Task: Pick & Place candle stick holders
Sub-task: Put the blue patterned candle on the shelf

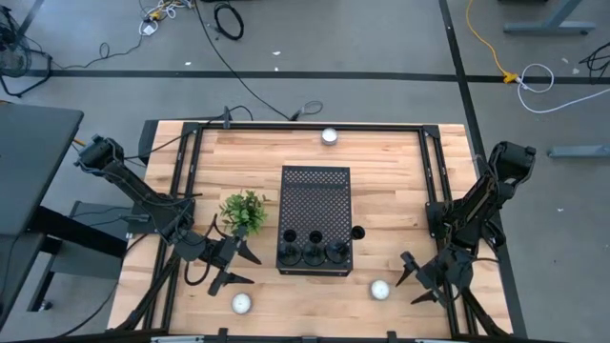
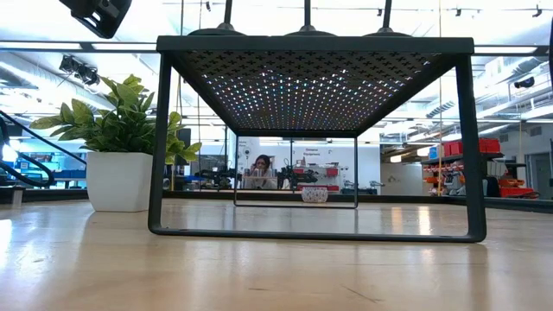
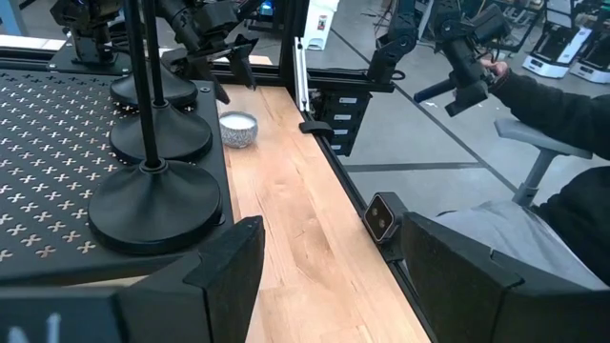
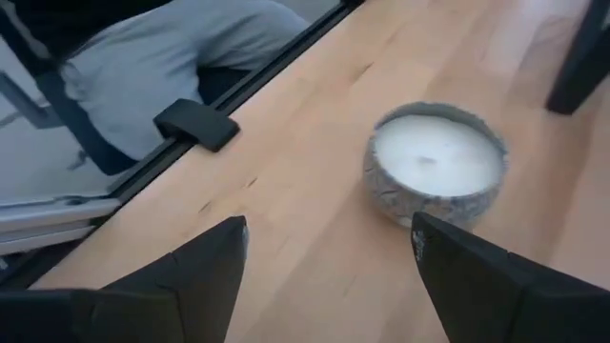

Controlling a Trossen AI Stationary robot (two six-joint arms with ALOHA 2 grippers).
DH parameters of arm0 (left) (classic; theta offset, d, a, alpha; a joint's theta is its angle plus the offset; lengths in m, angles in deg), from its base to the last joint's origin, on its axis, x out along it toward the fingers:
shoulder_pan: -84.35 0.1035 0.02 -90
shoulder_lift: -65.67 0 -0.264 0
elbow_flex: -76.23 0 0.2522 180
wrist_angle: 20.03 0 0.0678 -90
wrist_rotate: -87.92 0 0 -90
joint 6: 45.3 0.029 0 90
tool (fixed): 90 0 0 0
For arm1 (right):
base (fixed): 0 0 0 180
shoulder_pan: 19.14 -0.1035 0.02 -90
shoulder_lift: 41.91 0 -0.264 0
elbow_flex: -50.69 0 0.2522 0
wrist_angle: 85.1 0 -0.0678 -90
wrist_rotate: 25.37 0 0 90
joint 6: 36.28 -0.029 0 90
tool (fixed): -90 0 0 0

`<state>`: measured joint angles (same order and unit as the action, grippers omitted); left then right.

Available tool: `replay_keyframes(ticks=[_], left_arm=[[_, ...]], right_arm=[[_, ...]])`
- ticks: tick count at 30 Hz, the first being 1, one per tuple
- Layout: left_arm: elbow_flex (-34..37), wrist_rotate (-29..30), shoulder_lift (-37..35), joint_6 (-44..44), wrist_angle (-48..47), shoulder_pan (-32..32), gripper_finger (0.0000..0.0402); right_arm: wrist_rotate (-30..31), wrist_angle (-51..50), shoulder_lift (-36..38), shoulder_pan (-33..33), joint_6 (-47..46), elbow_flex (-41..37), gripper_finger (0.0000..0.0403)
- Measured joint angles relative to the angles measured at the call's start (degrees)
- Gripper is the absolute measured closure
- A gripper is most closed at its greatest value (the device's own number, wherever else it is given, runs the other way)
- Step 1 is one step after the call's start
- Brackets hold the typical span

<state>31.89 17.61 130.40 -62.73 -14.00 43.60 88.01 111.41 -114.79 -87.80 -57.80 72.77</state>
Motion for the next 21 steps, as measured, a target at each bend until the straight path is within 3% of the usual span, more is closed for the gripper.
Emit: replay_keyframes(ticks=[21], left_arm=[[0.0,0.0,0.0,0.0,0.0,0.0,0.0154]], right_arm=[[1.5,-1.6,0.0,0.0,4.4,0.0,0.0019]])
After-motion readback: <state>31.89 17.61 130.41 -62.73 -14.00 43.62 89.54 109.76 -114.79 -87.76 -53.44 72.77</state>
